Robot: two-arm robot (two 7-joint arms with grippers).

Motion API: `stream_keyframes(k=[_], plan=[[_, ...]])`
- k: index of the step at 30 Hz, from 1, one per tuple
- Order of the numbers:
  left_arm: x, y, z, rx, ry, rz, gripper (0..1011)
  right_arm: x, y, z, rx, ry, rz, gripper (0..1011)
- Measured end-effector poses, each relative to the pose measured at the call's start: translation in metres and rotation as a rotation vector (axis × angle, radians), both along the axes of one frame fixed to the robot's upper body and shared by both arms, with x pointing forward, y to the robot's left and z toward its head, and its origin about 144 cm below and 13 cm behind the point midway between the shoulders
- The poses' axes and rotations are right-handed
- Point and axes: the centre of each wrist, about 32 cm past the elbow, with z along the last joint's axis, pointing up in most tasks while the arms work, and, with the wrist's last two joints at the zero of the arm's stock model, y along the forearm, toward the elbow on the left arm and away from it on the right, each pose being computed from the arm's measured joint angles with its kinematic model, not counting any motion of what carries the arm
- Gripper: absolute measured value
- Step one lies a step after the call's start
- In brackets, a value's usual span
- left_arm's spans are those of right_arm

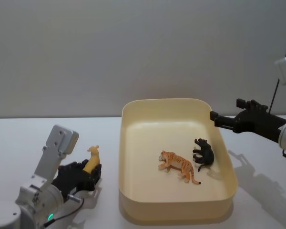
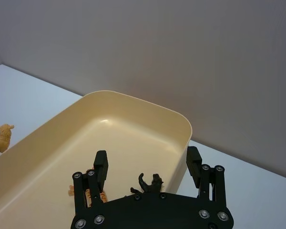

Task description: Pick up the toy alternately with two hands and place it into the central storage box.

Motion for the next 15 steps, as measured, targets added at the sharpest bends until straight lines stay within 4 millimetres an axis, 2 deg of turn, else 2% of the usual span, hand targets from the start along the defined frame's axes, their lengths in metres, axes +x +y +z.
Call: stream_keyframes(k=[8,15], plan=[[0.013,0.009,0.019,0.014,-0.020,-0.074,348,0.000,0.000,0.000,0.000,0.000,0.000,1001],[0.035,0.019,0.039,0.038,-0.036,-0.161,348,0.000,0.000,0.000,0.000,0.000,0.000,1001]])
